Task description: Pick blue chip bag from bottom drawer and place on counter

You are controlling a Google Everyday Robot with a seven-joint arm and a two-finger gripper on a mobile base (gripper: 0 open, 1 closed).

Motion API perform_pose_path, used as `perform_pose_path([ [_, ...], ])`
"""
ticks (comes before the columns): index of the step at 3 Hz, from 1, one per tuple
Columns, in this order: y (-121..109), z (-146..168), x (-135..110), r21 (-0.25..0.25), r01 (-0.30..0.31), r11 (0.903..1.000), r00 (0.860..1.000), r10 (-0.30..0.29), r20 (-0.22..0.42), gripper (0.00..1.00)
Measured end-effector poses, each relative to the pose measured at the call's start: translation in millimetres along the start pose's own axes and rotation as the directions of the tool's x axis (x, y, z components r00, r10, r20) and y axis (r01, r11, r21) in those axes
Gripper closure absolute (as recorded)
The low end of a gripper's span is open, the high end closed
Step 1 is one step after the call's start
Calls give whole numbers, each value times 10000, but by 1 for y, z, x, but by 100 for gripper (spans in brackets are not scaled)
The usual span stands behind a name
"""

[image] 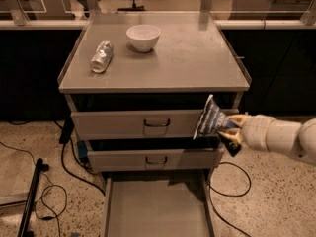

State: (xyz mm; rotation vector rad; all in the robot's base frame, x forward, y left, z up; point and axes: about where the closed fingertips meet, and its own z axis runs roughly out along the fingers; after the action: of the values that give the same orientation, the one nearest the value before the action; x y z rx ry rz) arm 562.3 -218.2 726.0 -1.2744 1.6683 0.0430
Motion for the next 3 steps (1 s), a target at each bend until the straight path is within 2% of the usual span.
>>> perform_pose_path([
  [1, -45, -33, -32, 222, 635, 9977, 9970, -624, -450, 100],
  [2, -73, -51, -56, 55, 795, 9968, 9967, -794, -161, 100],
  [3, -73, -51, -56, 54, 795, 9968, 9967, -794, -161, 100],
])
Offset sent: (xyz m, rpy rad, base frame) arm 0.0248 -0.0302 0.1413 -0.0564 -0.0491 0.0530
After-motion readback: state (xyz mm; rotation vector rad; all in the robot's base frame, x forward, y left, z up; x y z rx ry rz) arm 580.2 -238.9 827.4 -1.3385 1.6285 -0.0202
